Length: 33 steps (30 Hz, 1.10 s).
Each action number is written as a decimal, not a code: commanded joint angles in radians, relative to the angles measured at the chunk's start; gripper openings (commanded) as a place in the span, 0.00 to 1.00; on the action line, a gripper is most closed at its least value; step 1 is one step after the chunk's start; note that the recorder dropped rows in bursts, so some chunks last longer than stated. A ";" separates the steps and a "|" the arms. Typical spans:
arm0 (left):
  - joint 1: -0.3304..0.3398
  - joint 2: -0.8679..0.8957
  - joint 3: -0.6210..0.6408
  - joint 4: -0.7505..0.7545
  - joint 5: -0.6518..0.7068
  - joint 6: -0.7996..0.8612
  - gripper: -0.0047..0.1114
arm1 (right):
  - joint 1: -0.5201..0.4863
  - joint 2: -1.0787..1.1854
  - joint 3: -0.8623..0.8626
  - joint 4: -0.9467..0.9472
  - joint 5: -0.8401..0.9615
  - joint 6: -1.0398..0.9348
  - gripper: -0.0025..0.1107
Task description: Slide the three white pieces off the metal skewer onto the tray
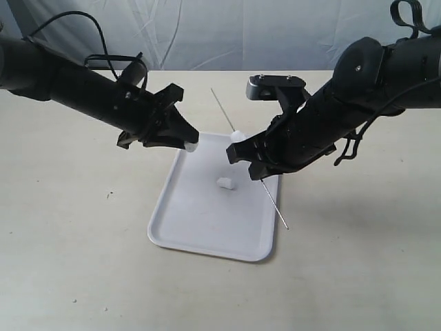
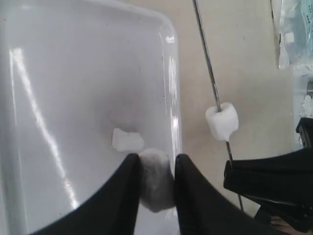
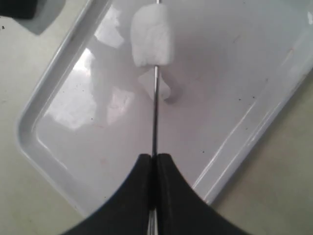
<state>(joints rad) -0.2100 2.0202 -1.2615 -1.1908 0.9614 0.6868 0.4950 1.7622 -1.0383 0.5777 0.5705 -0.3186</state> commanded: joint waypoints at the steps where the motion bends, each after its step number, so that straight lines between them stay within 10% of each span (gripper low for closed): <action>1: -0.025 -0.001 0.005 -0.011 0.013 0.013 0.25 | -0.005 -0.006 -0.004 -0.010 -0.028 0.001 0.02; 9: -0.076 -0.001 0.005 -0.086 -0.078 0.050 0.43 | -0.005 -0.006 -0.004 -0.008 -0.061 0.001 0.02; 33: -0.078 -0.001 0.005 -0.388 -0.077 0.187 0.43 | -0.005 -0.006 -0.004 0.444 -0.112 -0.283 0.02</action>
<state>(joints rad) -0.2827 2.0202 -1.2588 -1.5430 0.8454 0.8679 0.4935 1.7622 -1.0383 1.0096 0.4764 -0.5781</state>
